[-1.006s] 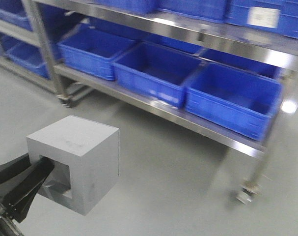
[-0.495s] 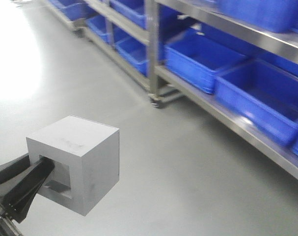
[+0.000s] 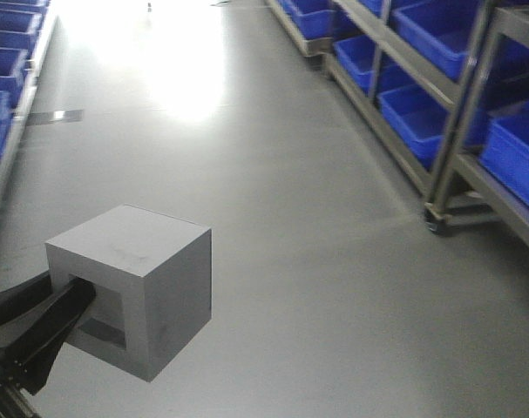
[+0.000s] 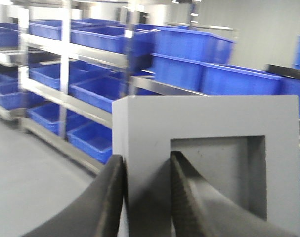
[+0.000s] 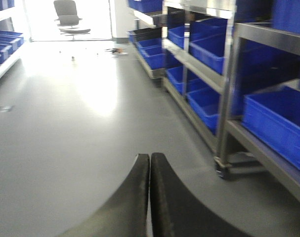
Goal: Sort gray base to blue bin
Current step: 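Drive down the shelf aisle carrying the gray block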
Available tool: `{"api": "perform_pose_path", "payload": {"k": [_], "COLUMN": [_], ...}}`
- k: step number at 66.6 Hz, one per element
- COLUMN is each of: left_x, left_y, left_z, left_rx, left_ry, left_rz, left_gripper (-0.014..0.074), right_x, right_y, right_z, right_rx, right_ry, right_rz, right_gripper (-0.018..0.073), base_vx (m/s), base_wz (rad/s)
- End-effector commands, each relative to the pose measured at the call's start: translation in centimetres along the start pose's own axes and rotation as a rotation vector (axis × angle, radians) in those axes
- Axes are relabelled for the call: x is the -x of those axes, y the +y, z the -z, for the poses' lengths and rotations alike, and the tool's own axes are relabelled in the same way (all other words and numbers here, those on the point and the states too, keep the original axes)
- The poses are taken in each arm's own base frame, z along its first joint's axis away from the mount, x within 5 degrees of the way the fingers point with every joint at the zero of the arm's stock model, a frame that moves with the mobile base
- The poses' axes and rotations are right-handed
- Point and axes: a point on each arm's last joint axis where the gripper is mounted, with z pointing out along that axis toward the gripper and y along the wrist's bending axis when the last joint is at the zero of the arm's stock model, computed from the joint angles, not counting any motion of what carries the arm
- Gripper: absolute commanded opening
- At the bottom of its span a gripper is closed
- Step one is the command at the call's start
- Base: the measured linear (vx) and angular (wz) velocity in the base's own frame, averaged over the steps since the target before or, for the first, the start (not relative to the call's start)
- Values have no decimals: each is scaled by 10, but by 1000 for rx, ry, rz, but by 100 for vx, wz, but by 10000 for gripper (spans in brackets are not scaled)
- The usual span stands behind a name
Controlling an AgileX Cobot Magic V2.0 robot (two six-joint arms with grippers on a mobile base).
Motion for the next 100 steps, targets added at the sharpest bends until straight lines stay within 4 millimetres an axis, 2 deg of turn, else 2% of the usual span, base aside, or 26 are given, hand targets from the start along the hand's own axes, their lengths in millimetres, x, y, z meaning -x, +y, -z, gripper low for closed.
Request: {"api": "perform_pose_path", "payload": {"k": [1,26,100], "left_x": [19,19,19], "left_y": [-4,-4,-4], "left_z": [-1,-1,-1], "left_rx": [-25,-25,-25], "left_ry": [-140,-140,-140], "left_rz": [11,11,11], "left_gripper": [-6,-6,-6], "right_x": [1,1,1], "right_y": [0,0,0], "right_z": [-1,-1,-1], "right_rx": [4,4,4], "right_ry": [-52,-52,-52], "right_rz": [14,14,14], "right_gripper": [-9,-9,-9], "base_vx": [19,23,42], "base_wz": [70,41,2]}}
